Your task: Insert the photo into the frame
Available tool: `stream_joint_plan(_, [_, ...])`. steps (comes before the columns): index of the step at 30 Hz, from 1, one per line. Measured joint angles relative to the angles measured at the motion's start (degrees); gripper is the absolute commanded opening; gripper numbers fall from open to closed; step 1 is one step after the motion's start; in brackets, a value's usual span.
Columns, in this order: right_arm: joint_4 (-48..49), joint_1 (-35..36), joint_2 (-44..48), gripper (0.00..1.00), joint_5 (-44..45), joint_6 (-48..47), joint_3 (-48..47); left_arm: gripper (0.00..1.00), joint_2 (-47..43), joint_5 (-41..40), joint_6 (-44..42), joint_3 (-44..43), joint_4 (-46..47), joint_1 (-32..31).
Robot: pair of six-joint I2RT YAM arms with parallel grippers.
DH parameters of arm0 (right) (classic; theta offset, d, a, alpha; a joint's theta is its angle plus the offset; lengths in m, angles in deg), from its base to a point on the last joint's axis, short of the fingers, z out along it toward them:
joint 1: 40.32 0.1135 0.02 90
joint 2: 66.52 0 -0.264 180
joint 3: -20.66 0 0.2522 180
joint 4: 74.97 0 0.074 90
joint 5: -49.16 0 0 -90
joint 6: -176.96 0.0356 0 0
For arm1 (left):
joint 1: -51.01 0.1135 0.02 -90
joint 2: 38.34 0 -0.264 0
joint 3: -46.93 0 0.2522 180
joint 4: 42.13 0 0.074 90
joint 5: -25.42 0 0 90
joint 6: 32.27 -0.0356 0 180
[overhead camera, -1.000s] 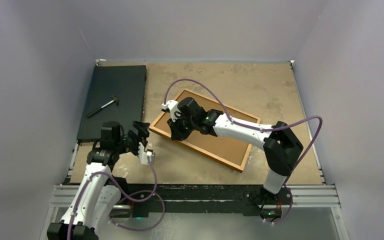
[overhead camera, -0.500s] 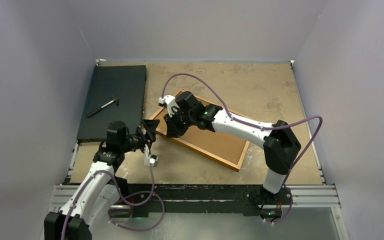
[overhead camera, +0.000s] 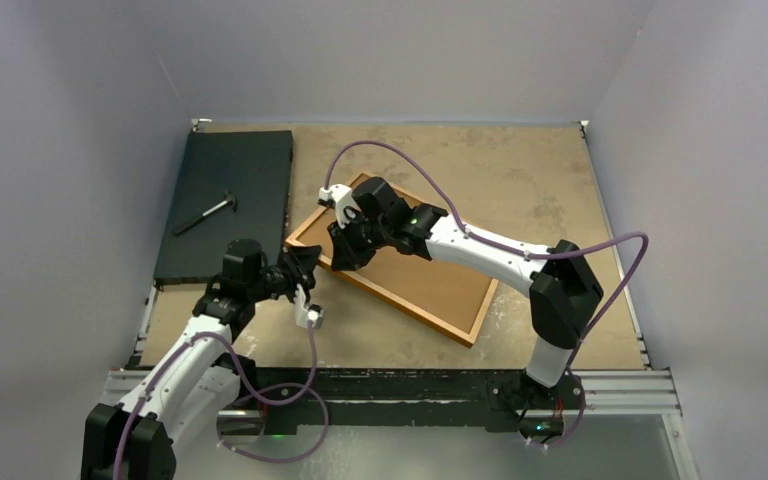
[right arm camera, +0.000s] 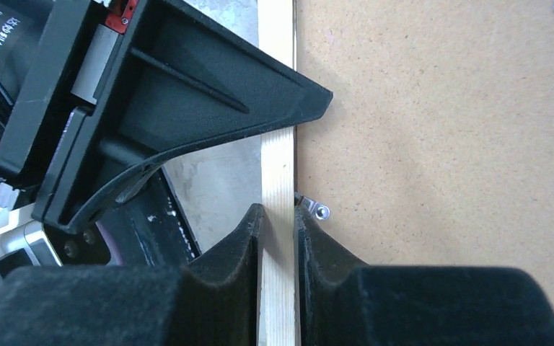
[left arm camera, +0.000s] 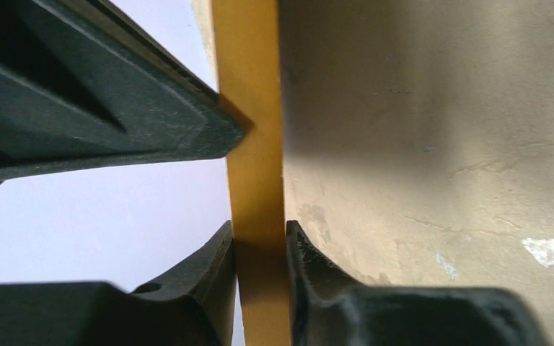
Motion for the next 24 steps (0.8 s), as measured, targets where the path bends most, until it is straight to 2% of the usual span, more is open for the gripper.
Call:
stream_joint_plan(2, [-0.2, 0.0, 0.31, 0.48, 0.2, -0.07, 0.0, 0.0, -0.02, 0.17, 1.07, -0.52, 0.63, -0.07])
stream_joint_plan(3, [-0.26, 0.0, 0.68, 0.57, 0.48, -0.17, 0.0, 0.0, -0.07, 0.17, 1.16, -0.85, 0.76, -0.17])
stream_joint_plan(9, [-0.94, 0.04, 6.84, 0.82, 6.27, -3.02, 0.04, 0.0, -0.57, 0.07, 5.16, -1.46, -0.98, -0.48])
stream_joint_plan(16, [-5.51, 1.95, 17.59, 0.99, 15.39, -10.38, 3.19, 0.0, 1.64, 0.13, 10.69, -7.76, -5.62, -0.66])
stream_joint_plan(19, [-8.85, 5.01, 20.2, 0.99, 19.56, -13.6, 5.35, 0.0, 3.26, 0.13, 12.28, -10.86, -7.3, -0.85])
stream_joint_plan(24, [-15.32, 10.97, 19.41, 0.96, 26.97, -18.36, 5.33, 0.0, 4.55, 0.13, 13.4, -13.0, -8.59, -0.92])
